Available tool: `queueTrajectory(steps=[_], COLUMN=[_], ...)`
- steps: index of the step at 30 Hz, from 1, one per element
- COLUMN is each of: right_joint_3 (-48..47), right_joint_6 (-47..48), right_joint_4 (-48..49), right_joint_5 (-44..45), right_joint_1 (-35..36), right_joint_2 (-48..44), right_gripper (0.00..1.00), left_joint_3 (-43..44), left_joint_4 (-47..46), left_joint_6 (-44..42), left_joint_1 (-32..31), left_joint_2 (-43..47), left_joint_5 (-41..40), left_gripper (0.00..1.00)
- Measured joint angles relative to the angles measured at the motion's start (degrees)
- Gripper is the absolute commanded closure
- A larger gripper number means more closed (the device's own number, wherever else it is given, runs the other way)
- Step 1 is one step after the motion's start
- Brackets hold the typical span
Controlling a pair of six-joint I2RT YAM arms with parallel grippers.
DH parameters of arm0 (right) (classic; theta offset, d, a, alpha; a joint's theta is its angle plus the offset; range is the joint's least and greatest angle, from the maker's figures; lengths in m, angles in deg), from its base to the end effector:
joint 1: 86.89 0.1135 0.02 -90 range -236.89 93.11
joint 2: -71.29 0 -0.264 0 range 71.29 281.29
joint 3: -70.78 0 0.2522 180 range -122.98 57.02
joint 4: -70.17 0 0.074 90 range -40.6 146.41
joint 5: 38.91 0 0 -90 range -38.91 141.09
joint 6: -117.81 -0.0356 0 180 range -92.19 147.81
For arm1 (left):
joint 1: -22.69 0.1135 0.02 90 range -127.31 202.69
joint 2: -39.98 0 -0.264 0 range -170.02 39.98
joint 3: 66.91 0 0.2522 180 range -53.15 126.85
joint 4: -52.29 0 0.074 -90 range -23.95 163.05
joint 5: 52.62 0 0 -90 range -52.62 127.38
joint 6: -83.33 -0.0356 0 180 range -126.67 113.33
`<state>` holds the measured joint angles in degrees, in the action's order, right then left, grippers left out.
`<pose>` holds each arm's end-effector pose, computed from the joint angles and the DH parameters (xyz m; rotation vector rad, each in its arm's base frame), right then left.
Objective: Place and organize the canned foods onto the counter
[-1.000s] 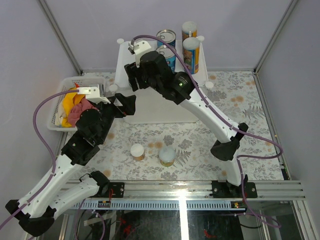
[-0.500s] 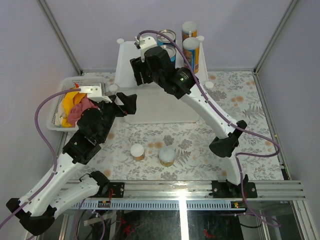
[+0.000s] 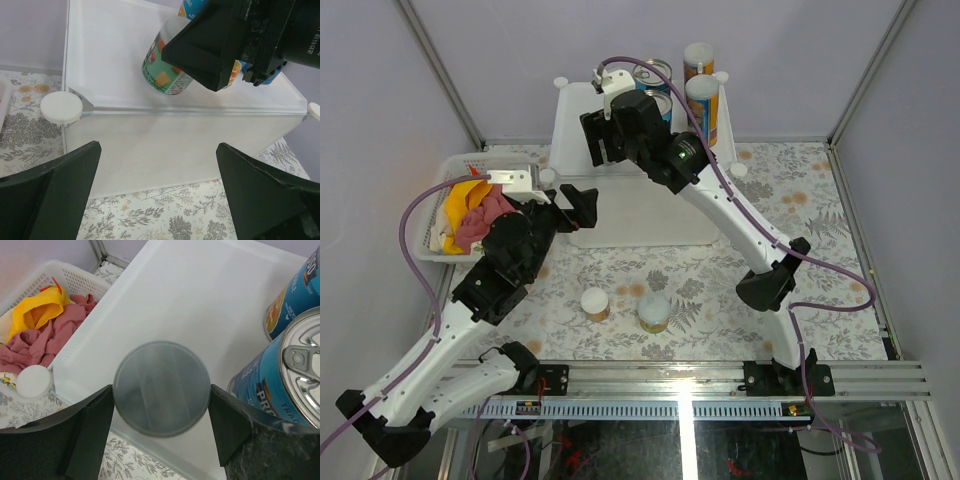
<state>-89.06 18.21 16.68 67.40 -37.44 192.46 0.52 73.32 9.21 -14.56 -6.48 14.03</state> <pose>0.3054 0.3416 0.4693 -0.4345 1.7920 0.4668 0.1521 -0.0979 0.3950 -0.0271 1.5861 -0.4069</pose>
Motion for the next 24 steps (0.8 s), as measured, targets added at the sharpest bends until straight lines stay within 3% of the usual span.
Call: queueTrajectory(steps=[4,24], right_joint_3=[0.0,4.6], right_joint_6=[0.0,0.8], right_joint_4=[0.0,3.3], right_joint_5=[-0.7,-2.4], right_joint_1=[-0.1,-0.1], right_joint_2=[0.2,-3.1], right_gripper=[0.12,0.11], left_joint_3=[-0.2,-0.2], left_joint_4=[-0.2,-3.3], left_joint_6=[0.0,-0.1], left_joint_1=[0.0,0.0], left_joint_2=[-0.3,-2.2], left_joint_5=[0.0,2.9], left_gripper=[0.0,0.0])
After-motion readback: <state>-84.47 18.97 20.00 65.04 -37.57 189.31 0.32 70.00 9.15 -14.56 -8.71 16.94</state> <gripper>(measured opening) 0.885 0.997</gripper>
